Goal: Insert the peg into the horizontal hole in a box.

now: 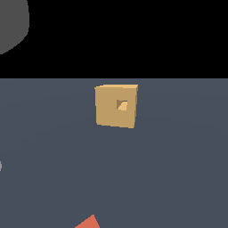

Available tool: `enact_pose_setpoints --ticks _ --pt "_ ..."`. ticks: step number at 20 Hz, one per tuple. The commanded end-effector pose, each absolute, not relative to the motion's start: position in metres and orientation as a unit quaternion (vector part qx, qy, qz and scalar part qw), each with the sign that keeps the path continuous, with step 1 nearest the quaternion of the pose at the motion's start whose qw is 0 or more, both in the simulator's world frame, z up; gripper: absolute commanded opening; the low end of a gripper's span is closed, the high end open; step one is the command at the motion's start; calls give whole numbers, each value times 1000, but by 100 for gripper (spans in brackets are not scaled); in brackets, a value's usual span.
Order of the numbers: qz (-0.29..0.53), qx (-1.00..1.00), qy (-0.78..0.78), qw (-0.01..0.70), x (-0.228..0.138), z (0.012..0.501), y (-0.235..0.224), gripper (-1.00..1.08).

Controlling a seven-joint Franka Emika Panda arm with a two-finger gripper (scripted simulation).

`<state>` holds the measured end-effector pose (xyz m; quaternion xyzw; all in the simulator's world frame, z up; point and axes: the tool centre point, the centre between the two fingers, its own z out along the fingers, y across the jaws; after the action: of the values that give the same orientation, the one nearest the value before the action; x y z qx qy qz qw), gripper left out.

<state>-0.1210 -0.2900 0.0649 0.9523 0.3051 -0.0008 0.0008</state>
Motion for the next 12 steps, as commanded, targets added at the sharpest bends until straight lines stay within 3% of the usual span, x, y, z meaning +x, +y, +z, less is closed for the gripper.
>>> enact_pose_setpoints --ticks 1,12 --pt "-1 952 305 0 -122 59 -290 100" --pt "0 953 302 0 -123 17 -290 100"
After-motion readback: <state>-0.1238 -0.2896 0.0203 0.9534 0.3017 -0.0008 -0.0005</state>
